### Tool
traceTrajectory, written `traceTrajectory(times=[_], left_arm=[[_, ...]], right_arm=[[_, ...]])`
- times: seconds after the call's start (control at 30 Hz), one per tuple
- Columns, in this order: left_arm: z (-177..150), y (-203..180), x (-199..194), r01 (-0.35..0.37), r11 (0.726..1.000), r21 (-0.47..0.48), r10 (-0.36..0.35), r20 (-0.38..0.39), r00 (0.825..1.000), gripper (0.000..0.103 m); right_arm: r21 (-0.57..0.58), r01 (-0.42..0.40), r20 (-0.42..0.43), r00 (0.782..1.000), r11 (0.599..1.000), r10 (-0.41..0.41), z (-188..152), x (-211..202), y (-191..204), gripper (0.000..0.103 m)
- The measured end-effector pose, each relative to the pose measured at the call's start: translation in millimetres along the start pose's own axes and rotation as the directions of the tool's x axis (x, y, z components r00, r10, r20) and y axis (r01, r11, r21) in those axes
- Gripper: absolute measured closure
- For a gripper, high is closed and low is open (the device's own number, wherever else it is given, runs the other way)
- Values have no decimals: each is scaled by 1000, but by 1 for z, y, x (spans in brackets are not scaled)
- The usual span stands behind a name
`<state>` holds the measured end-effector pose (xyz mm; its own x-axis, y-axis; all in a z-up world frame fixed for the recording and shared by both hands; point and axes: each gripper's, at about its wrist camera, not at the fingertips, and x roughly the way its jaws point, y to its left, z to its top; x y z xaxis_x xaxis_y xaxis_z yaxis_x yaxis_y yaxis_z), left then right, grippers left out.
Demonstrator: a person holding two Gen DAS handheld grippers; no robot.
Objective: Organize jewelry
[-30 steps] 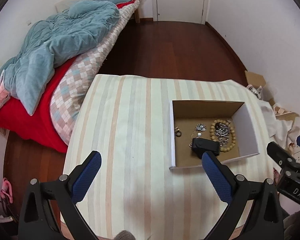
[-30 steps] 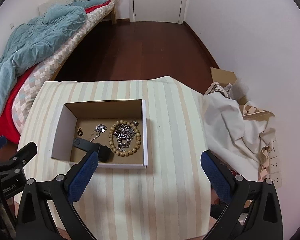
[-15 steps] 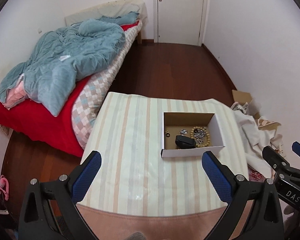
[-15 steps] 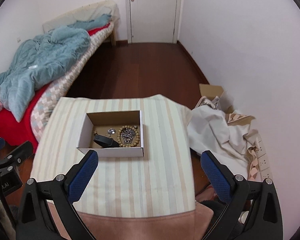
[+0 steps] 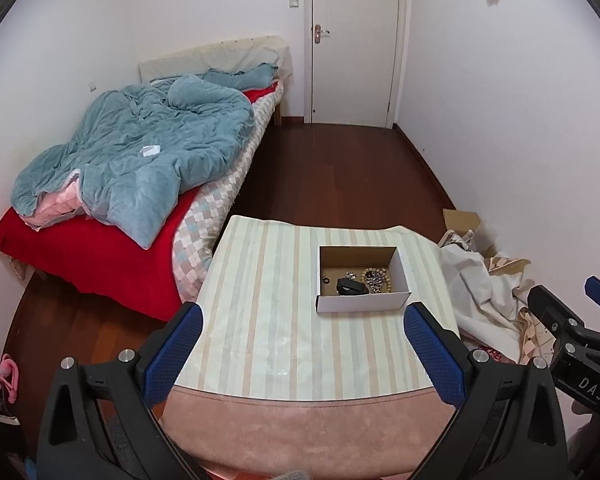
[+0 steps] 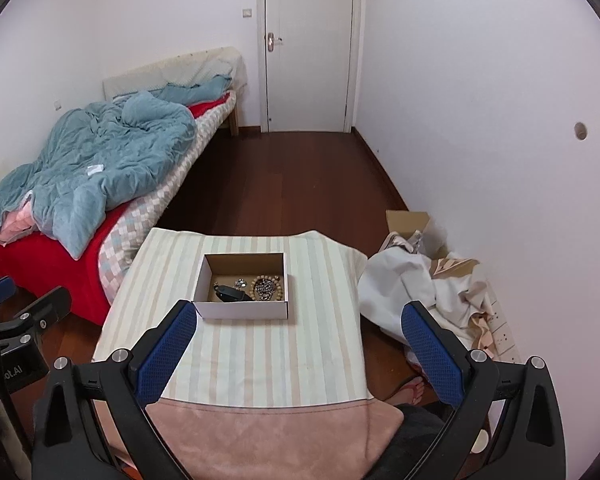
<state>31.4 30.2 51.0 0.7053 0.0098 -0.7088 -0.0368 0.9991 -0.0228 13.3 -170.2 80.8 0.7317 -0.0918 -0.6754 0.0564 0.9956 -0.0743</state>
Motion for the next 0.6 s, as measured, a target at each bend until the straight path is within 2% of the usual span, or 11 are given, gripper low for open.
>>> traceTrajectory(times=[0.3, 0.6], left_arm=[[-2, -2, -29, 19, 1000, -7, -19, 14, 1000, 0], [0, -2, -21, 9, 1000, -10, -9, 8, 1000, 0]], right_arm=[[-22, -18, 20, 1000, 1000, 18, -7, -43, 6, 0], [-26, 3, 11, 1000, 1000, -2, 1, -28, 4, 0]])
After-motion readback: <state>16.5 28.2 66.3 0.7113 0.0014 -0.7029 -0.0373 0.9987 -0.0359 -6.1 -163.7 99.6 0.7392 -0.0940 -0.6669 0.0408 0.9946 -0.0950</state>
